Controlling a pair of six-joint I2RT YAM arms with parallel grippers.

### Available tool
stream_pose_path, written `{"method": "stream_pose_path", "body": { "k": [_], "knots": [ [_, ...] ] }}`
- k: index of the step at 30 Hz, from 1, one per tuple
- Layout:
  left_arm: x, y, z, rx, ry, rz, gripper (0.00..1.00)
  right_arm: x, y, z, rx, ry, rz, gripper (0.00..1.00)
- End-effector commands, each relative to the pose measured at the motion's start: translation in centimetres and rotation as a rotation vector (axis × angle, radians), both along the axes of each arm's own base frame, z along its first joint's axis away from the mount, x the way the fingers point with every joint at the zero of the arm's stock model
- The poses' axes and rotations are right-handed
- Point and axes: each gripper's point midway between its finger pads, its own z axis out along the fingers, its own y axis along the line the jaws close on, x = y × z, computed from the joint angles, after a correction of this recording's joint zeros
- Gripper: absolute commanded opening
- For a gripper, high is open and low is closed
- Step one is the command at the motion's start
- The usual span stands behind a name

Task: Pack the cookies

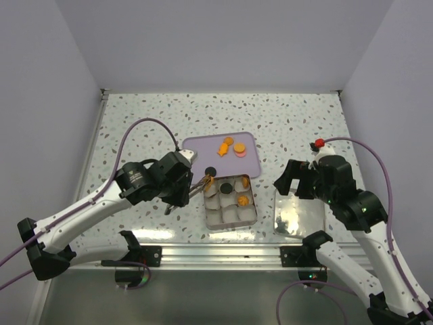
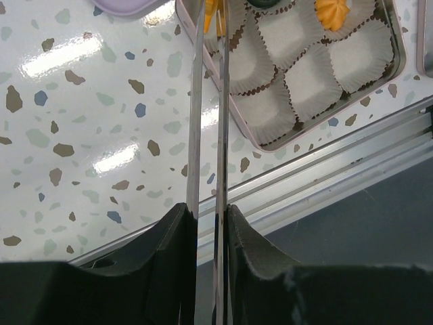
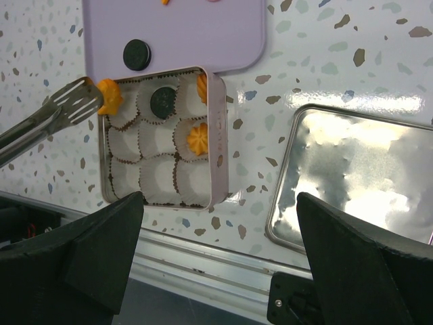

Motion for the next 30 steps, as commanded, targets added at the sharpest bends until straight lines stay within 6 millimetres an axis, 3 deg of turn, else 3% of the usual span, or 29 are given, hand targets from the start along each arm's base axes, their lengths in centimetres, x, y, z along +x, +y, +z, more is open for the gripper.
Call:
{"method": "stream_pose_path", "body": {
  "k": [1,6,16,23,30],
  "knots": [
    [0.3,-0.9,0.7,-0.050,-0.026,-0.021,0.25,0.2,0.0,-0.1,-0.010,-0.005,-0.001,0.99],
    [0.5,-0.5,1.0,-0.040,-0.041,-0.010,0.37,0.2,0.0,-0.2,-0.011,-0.003,-0.001,0.99],
    [1.3,-0.7,1.8,-0.019,-0.061,-0.001,0.44,0.5,0.1,-0.2,-0.013,-0.003,-0.003,0.99],
    [3.3,-1.7,4.2,-0.009,-0.122,0.009,0.46,0.6,0.1,-0.3,-0.015,-0.002,-0.006,0.99],
    [6.5,-3.4,3.4,0.052,-0.139,0.004,0.50,0.8,0.0,-0.3,-0.018,-0.005,-0.017,0.99]
  ]
}}
